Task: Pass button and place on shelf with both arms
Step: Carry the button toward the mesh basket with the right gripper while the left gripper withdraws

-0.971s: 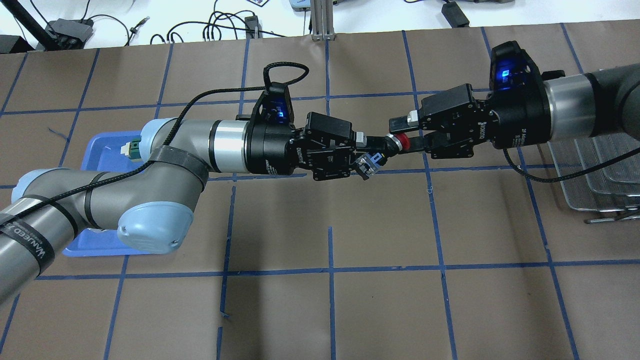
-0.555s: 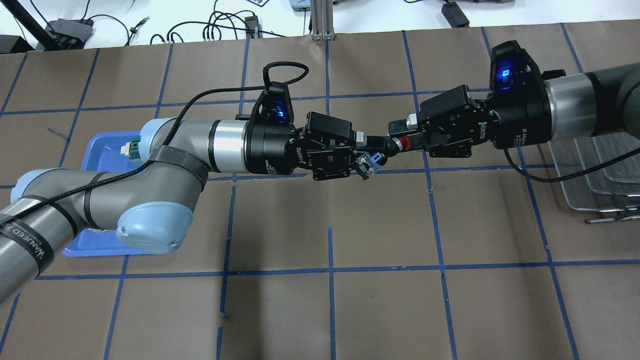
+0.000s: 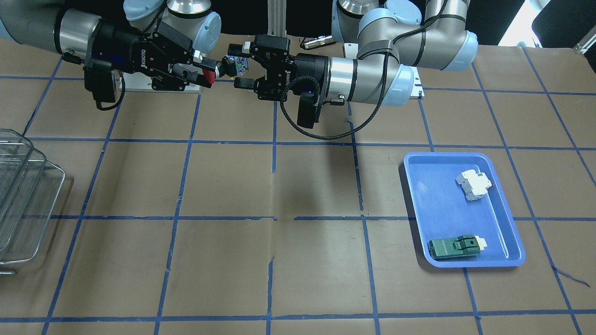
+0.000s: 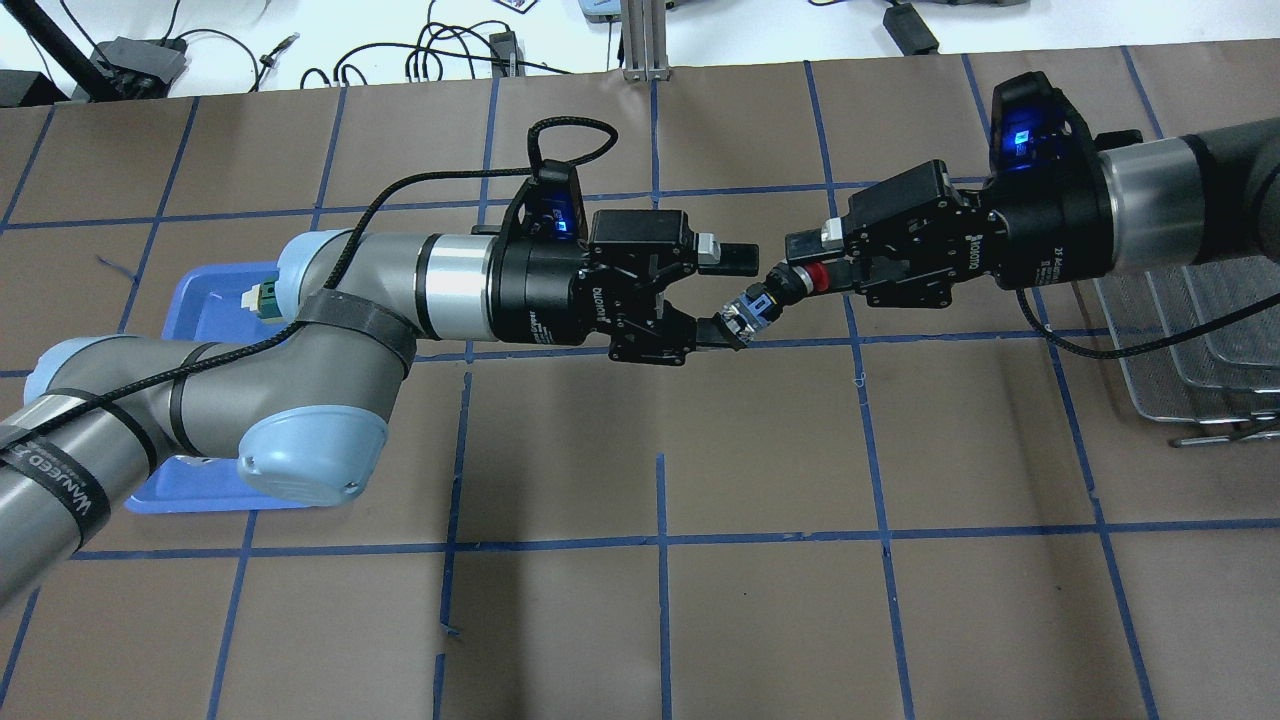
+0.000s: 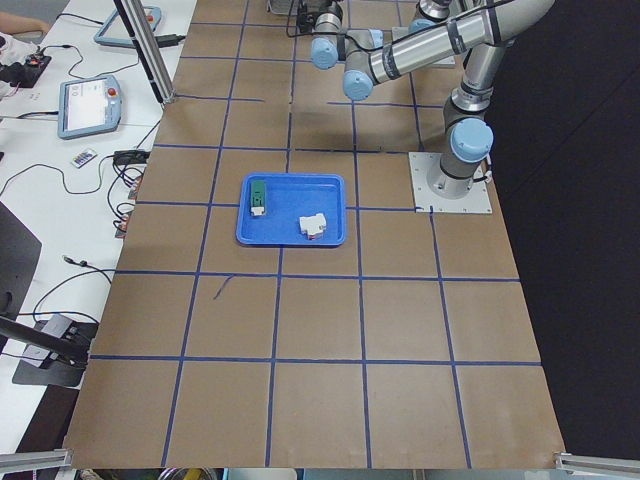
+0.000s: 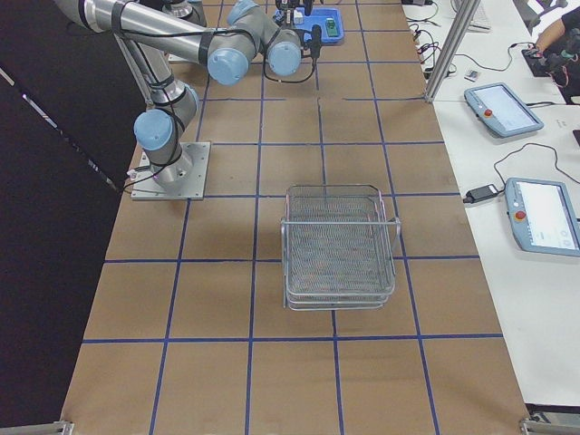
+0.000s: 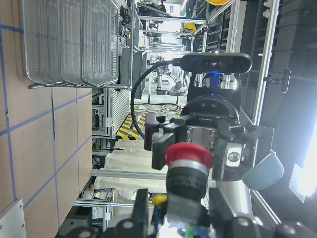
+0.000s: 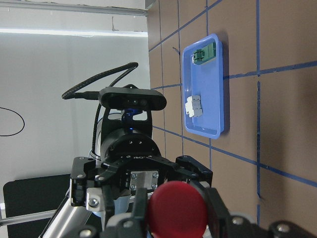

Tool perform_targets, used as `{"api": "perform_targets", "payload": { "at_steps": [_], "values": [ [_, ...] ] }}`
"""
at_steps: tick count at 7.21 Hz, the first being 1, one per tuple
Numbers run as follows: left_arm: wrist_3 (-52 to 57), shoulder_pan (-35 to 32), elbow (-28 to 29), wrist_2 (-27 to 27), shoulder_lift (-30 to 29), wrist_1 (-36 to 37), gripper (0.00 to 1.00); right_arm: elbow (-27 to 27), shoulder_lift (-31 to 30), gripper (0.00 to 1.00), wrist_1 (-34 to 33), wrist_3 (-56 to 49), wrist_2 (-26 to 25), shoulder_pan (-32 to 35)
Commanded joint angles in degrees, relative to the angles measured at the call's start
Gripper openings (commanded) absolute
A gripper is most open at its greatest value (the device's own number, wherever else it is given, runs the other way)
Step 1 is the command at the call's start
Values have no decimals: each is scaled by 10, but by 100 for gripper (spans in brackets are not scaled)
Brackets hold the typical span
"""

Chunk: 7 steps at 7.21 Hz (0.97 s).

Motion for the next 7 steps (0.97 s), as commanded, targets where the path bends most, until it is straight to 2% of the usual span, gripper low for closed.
{"api": "perform_targets", "payload": {
  "at_steps": [1,2,3,4,5,6,7],
  "values": [
    [-31,9,3,7,3,21,100,-14,0,19,-17,0,-52,-7],
    [-38,30,11,43,3,23,100,-47,0,19,-25,1,-131,-17],
    [-63,60,41,124,1,24,100,-75,0,19,-40,1,-188,-19],
    [-74,80,78,192,-3,21,100,-97,0,19,-97,1,-266,-19],
    [-75,86,114,302,-16,16,100,-114,0,19,-140,0,-329,-26],
    [-76,86,153,437,-26,-3,100,-126,1,19,-167,-1,-356,-43],
    [-76,86,197,578,-38,-25,100,-128,5,19,-207,-20,-406,-94]
  ]
}}
